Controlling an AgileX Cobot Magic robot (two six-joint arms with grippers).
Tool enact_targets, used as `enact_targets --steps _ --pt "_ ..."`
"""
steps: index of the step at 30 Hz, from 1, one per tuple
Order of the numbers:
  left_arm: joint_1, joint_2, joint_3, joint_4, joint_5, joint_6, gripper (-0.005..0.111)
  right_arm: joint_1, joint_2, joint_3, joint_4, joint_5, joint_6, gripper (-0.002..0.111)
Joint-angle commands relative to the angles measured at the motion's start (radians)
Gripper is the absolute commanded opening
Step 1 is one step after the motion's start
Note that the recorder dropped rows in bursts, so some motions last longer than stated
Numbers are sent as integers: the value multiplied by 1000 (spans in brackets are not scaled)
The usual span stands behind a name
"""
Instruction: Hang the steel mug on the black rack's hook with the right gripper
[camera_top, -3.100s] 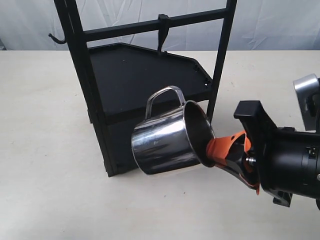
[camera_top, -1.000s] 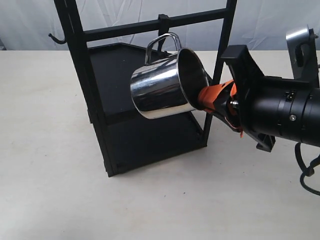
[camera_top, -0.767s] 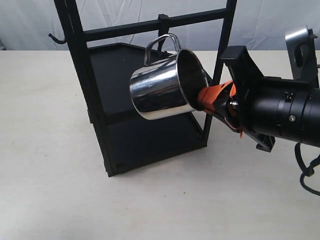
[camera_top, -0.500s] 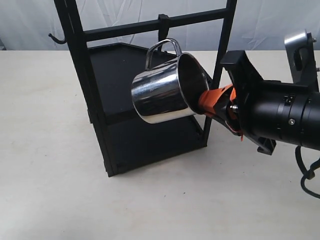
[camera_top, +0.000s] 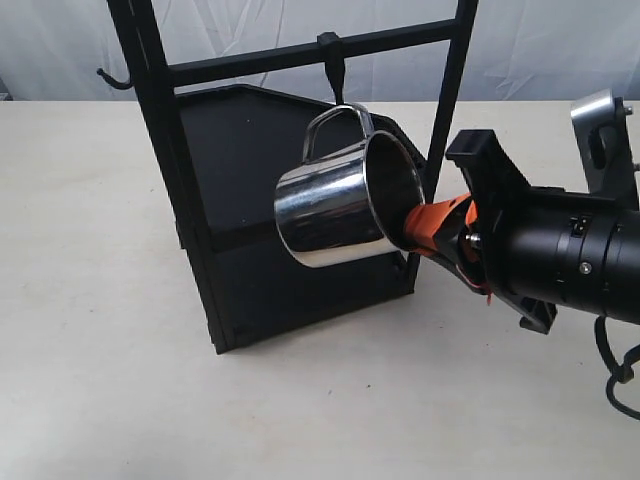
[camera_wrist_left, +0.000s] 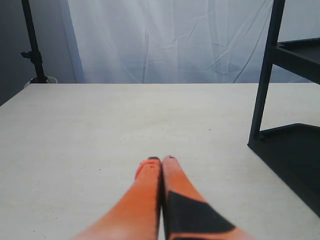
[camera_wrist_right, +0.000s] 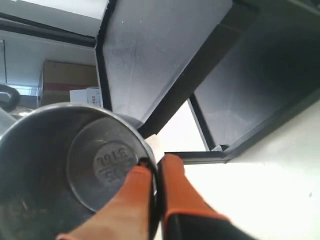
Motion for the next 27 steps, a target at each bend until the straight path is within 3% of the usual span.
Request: enact_targets --steps 1,27 --pt "-1 4 5 -7 -14 0 0 -5 -2 19 -12 -8 -8 -1" --pt "-1 4 5 -7 -14 0 0 -5 -2 16 -12 -69 -21 -1"
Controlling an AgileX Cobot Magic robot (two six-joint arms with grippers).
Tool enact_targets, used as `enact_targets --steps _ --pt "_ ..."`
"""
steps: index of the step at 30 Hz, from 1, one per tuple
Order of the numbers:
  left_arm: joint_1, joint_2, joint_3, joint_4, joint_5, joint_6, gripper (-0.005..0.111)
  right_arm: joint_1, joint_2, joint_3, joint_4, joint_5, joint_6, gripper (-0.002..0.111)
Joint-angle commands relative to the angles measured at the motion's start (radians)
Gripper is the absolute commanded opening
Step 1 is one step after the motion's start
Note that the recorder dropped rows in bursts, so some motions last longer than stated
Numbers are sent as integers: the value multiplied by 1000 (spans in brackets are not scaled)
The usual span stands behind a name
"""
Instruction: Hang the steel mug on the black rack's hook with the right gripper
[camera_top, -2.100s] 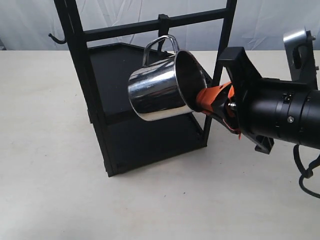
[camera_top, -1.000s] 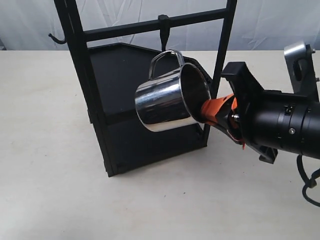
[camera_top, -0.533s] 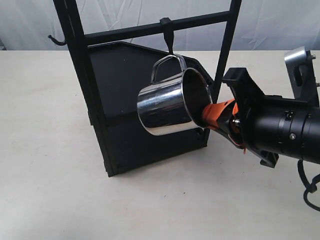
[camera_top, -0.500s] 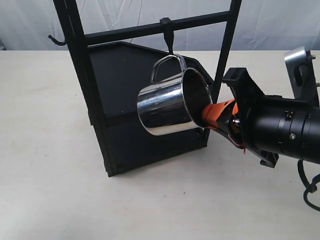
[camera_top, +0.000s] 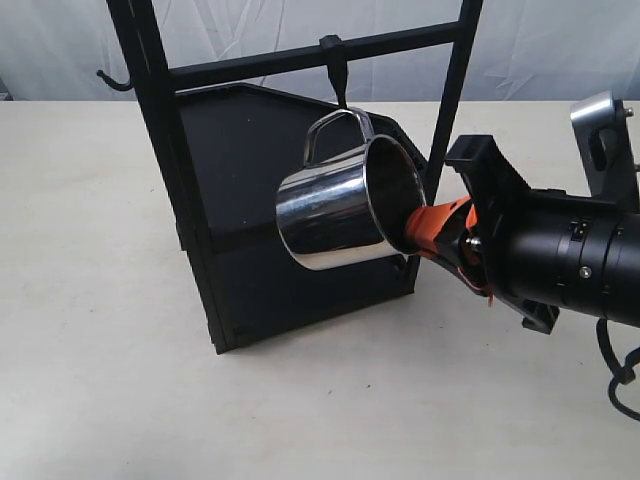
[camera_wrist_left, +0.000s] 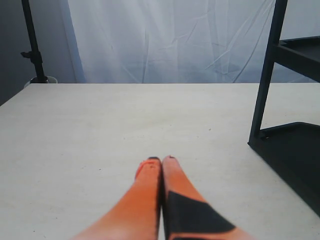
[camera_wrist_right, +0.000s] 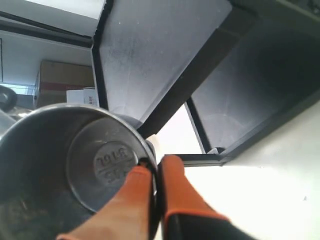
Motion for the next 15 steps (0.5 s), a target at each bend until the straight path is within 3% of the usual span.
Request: enact_targets --steps 1,15 --pt "-1 4 5 -7 -14 0 0 -5 0 9 -19 -43 -3 -1" --pt "-1 4 5 -7 -14 0 0 -5 0 9 -19 -54 3 -1"
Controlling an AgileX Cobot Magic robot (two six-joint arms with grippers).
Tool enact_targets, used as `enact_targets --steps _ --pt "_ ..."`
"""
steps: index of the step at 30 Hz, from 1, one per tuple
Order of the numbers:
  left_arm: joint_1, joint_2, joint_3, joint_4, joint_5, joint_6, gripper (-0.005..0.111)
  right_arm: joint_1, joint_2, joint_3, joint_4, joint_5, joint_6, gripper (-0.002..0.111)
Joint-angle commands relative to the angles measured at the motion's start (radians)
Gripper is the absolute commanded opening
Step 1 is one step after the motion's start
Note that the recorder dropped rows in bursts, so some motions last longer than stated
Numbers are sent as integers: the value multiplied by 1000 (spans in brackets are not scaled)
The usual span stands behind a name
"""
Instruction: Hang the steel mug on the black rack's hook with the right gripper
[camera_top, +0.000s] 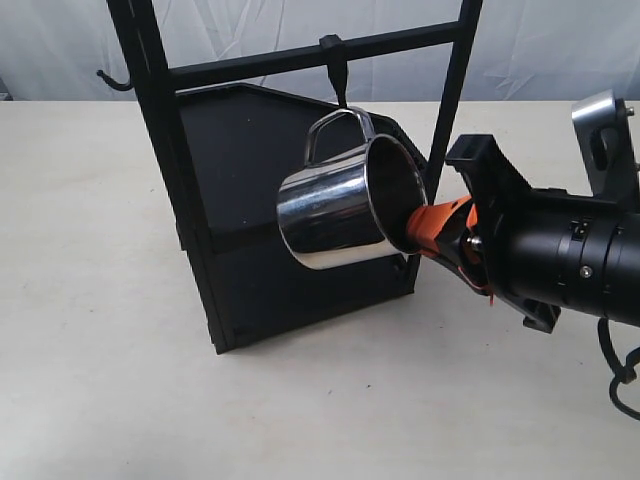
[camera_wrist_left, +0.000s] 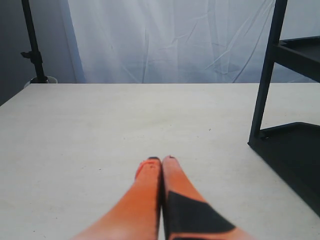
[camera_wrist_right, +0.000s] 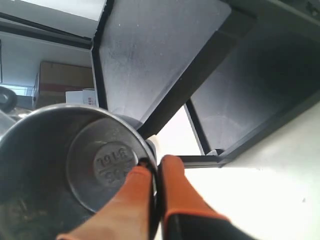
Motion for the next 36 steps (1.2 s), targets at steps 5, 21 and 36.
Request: enact_targets --steps 5,21,36 --pt "-1 4 5 -7 -14 0 0 -5 2 8 -17 -48 10 -1" --pt "-1 4 5 -7 -14 0 0 -5 2 8 -17 -48 12 -1" --pt "-1 4 5 -7 -14 0 0 -5 2 8 -17 -48 21 4"
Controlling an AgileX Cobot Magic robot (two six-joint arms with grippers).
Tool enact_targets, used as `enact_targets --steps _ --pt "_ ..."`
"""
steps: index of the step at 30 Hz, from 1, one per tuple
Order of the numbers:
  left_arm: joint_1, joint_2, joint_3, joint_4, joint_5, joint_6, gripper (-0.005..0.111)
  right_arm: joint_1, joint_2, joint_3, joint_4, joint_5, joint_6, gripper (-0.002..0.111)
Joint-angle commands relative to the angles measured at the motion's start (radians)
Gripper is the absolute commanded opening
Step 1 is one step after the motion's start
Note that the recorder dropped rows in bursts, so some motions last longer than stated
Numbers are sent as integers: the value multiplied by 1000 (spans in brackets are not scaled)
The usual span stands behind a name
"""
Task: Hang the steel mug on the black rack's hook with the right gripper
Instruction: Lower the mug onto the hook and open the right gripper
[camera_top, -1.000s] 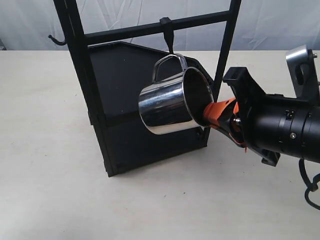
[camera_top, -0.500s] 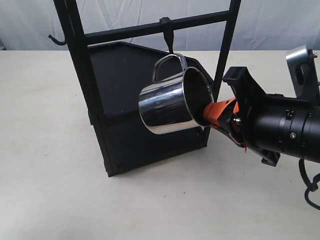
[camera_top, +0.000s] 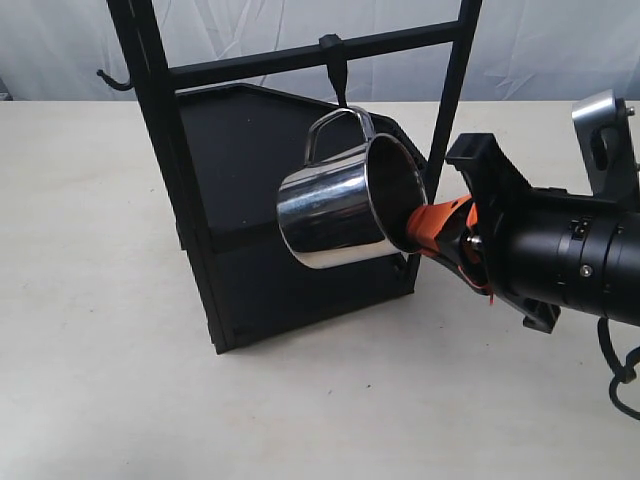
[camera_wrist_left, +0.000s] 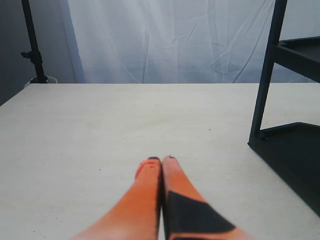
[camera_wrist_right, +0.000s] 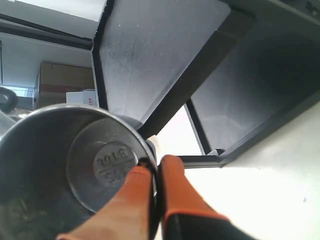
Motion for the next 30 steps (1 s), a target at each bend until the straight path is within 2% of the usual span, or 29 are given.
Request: enact_targets --steps 1,3,5,30 --pt "-1 4 5 -7 -14 0 0 -5 2 8 -15 -45 15 9" --pt "-1 4 5 -7 -14 0 0 -5 2 8 -15 -49 23 21" --pt "-1 4 5 -7 -14 0 0 -5 2 8 -15 -51 23 25" --pt "-1 4 5 -7 -14 0 0 -5 -80 8 -15 -125 26 25"
